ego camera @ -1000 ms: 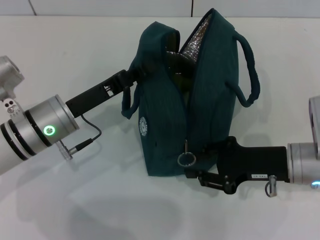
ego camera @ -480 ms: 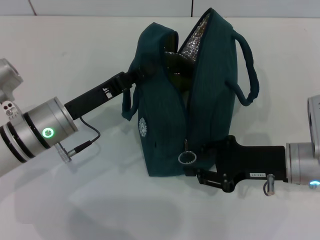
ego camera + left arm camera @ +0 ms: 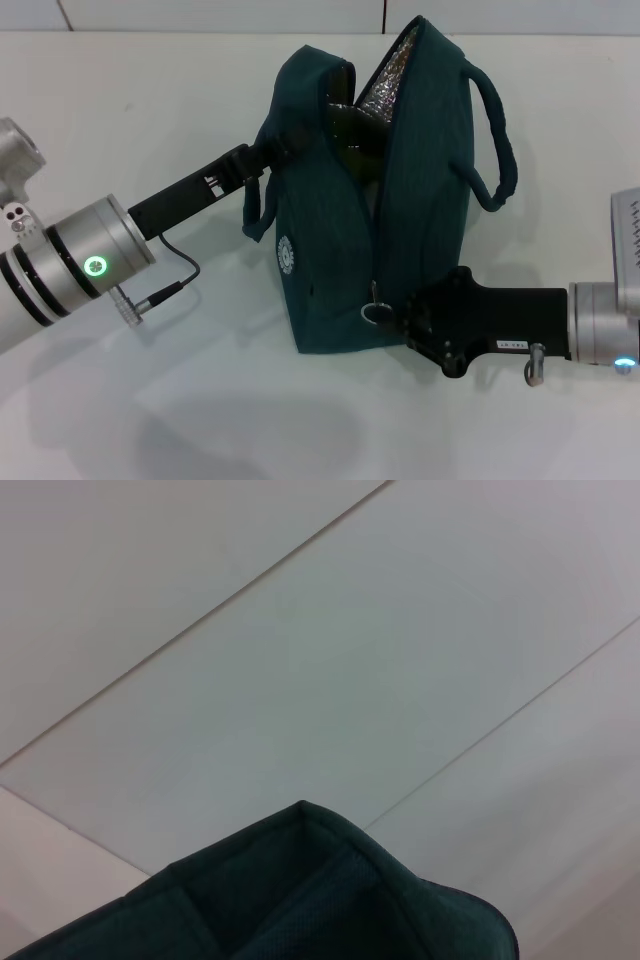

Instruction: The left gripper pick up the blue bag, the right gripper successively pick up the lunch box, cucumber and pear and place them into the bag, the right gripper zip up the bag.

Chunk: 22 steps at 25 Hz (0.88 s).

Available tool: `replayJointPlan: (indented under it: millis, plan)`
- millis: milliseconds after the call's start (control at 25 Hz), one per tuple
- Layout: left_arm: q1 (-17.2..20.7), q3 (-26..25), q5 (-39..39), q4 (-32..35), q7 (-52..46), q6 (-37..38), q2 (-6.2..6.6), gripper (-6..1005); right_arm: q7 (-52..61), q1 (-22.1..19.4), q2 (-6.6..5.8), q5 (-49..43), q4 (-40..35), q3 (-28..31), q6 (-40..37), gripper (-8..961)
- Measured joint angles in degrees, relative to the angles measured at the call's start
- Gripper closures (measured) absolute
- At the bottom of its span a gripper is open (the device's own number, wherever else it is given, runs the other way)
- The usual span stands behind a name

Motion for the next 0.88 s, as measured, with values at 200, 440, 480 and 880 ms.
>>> replayJointPlan:
  millis: [200, 440, 480, 880]
  plan:
    - [0.01, 0.00, -0.02, 0.00, 0.00, 0.02, 0.00, 932, -0.01, -0.13, 0.00, 0.36, -0.51, -1.04, -0.17, 908]
    - [0.98, -0.13, -0.03, 0.01, 0.00, 0.22, 0.03, 932, -1.21, -1.60, -0.18, 1.50, -1.50, -0.70, -2.43, 944]
    - [1.17, -0.16, -0.03, 0.01, 0.00, 0.23, 0.05, 932, -2.40, -2.64, -0.42, 3.12, -2.21, -0.45, -4.11, 944]
    - [1.55, -0.25, -0.03, 0.08, 0.00, 0.34, 0.09, 932, -4.22, -5.53, -0.62, 4.75, -3.94, 4.54, -7.49, 942]
